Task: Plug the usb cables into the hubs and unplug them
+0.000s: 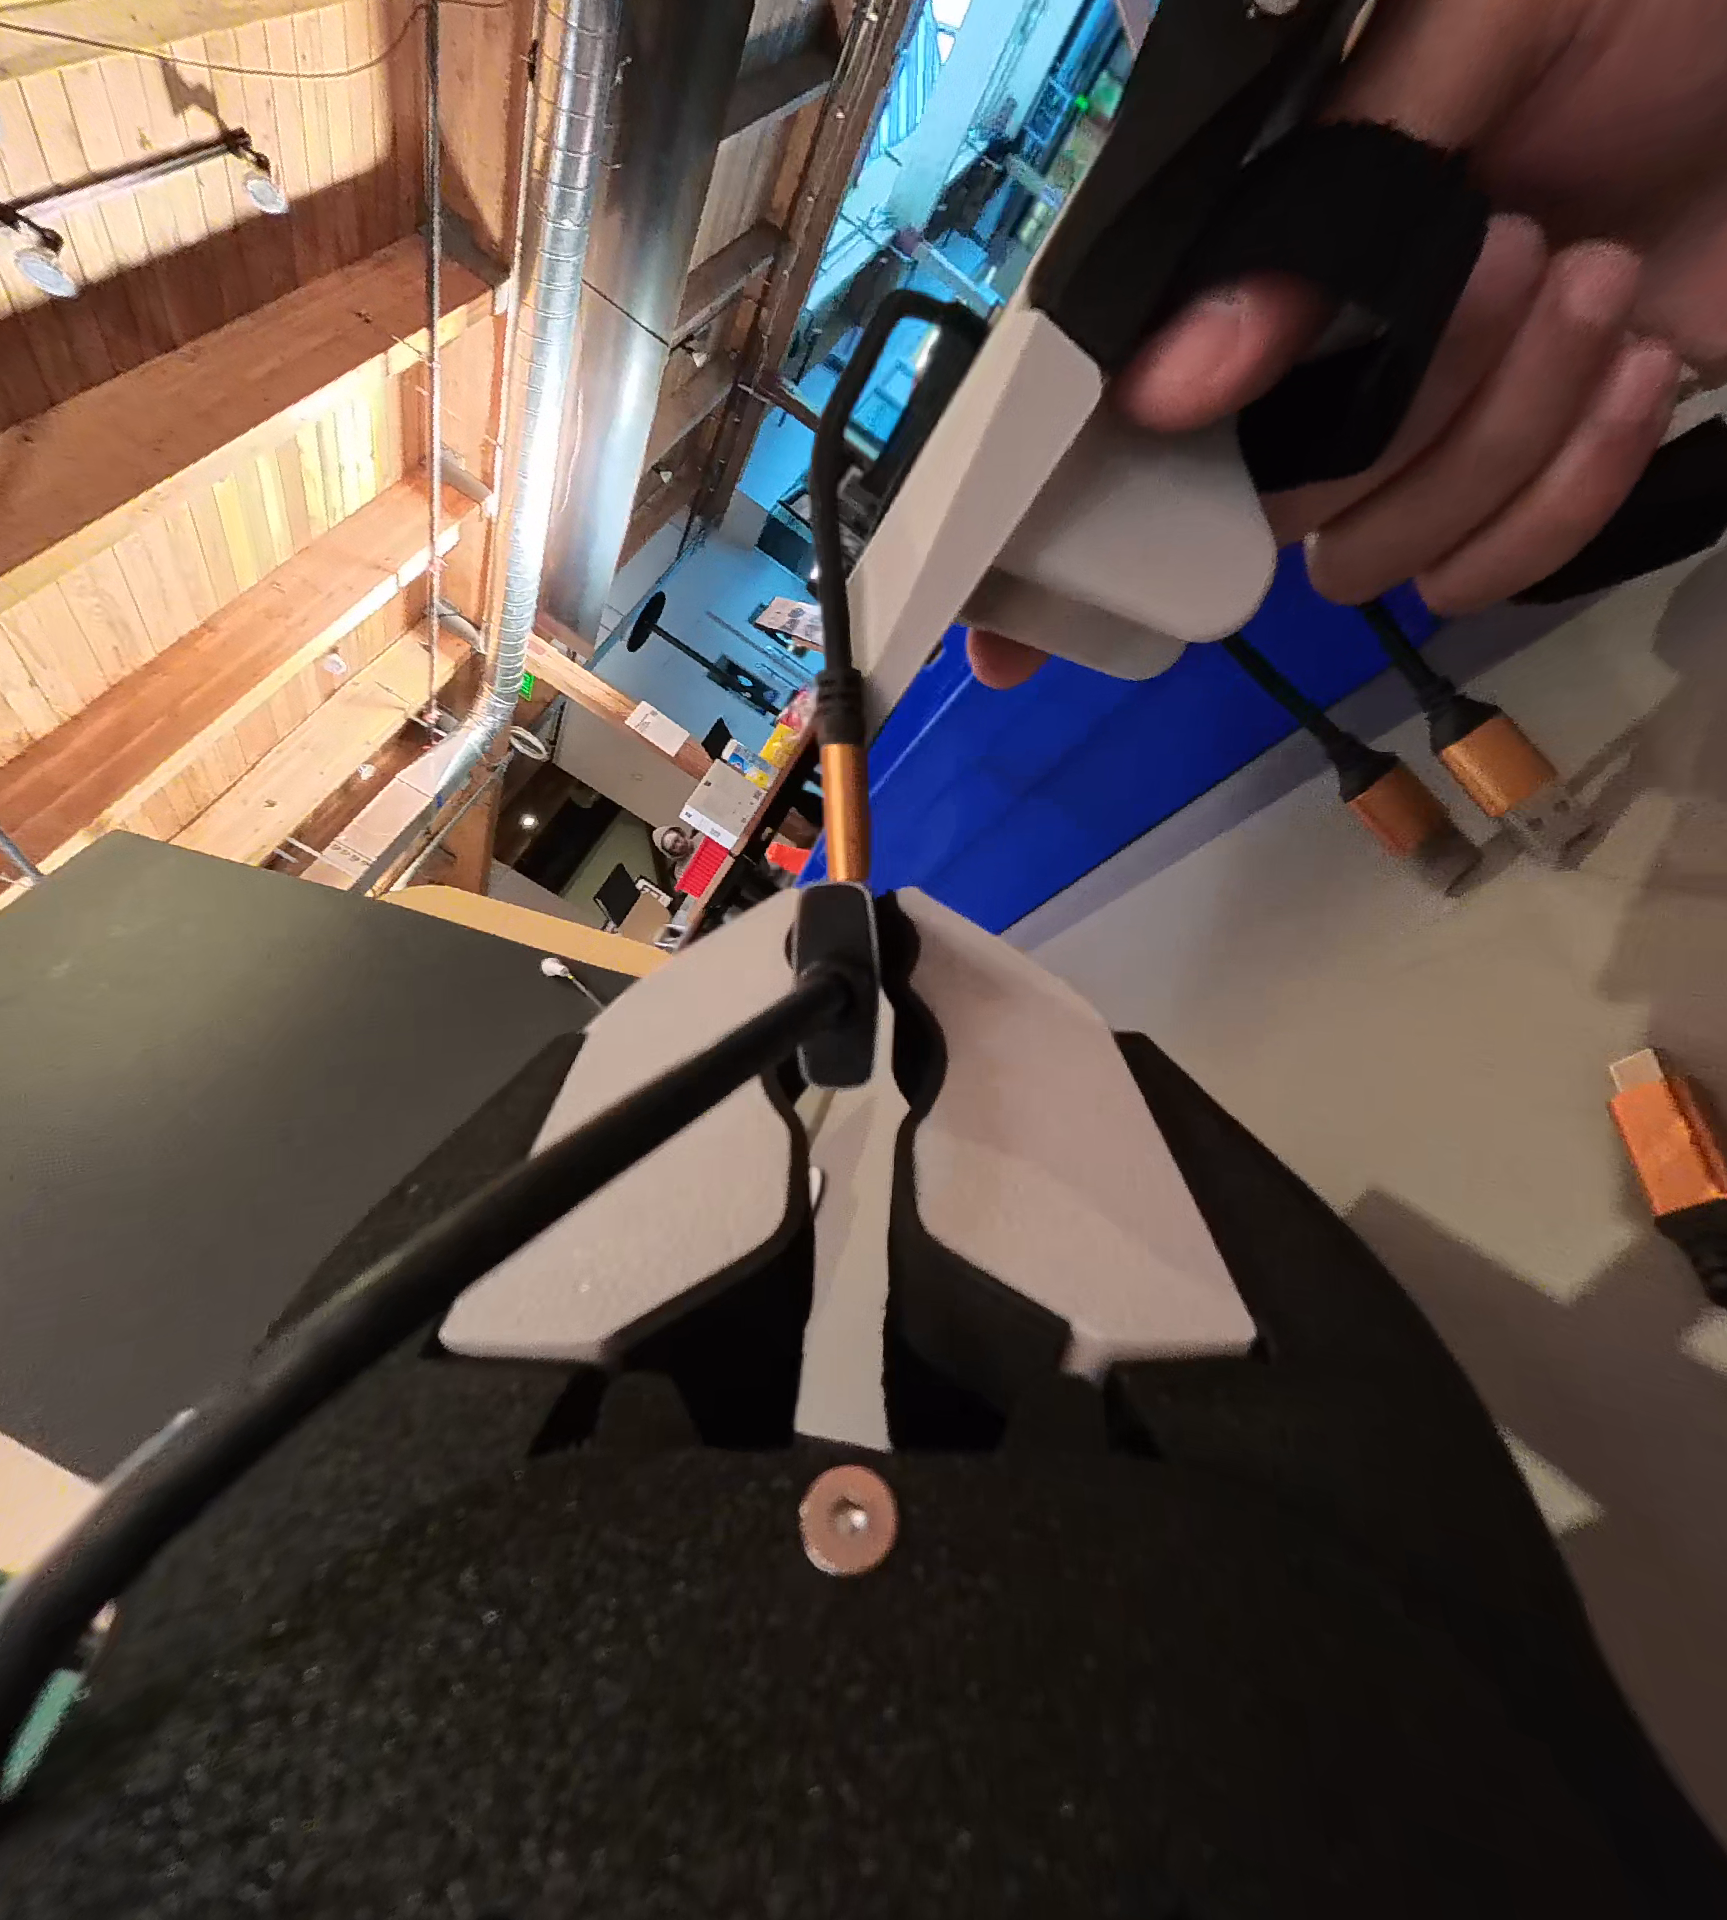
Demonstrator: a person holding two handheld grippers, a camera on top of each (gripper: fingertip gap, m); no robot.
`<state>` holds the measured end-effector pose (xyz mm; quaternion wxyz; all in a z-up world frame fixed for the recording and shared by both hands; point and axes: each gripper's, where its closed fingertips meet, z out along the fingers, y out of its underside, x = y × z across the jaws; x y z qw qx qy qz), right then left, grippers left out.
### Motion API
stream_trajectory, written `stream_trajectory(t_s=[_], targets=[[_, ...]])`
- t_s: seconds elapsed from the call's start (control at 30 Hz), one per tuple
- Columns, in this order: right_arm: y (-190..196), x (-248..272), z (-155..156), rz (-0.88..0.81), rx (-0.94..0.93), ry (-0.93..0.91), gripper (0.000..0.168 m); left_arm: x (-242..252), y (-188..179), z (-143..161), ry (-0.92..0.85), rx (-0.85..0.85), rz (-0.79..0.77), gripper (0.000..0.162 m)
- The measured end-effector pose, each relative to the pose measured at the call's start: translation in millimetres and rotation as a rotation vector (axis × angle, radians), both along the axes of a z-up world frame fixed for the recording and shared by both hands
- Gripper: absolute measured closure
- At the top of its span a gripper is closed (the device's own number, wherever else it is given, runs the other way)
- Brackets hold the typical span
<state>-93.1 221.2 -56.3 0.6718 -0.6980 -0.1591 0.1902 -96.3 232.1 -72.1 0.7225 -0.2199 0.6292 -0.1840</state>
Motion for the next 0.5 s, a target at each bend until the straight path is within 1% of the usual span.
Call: stream_trajectory(t_s=[0.1,0.2,0.27,0.3,0.33,0.5], targets=[[-1.0,-0.9,0.2,0.009,-0.003,0.002,0.159,-0.8,0.8,3.0,-0.031,0.000,0.013,0.152],[-3.7,-7.4,-1.7,0.057,-0.020,0.026,0.159,1.2,5.9,-0.2,-0.018,-0.041,0.028,0.148],[-2.7,-10.7,-4.1,0.051,-0.023,0.003,0.159,2.6,8.9,-3.6,-0.005,-0.053,0.040,0.146],[-2.2,-12.0,-4.8,0.050,-0.026,0.001,0.159,2.9,8.5,-5.7,0.003,-0.052,0.035,0.147],[-1.3,-11.7,-5.5,0.045,-0.034,0.005,0.159,3.4,7.9,-8.5,0.020,-0.049,0.029,0.152],[0.4,-10.0,-10.8,0.032,-0.062,-0.024,0.159,5.2,10.3,-13.7,0.067,-0.073,0.048,0.153]])
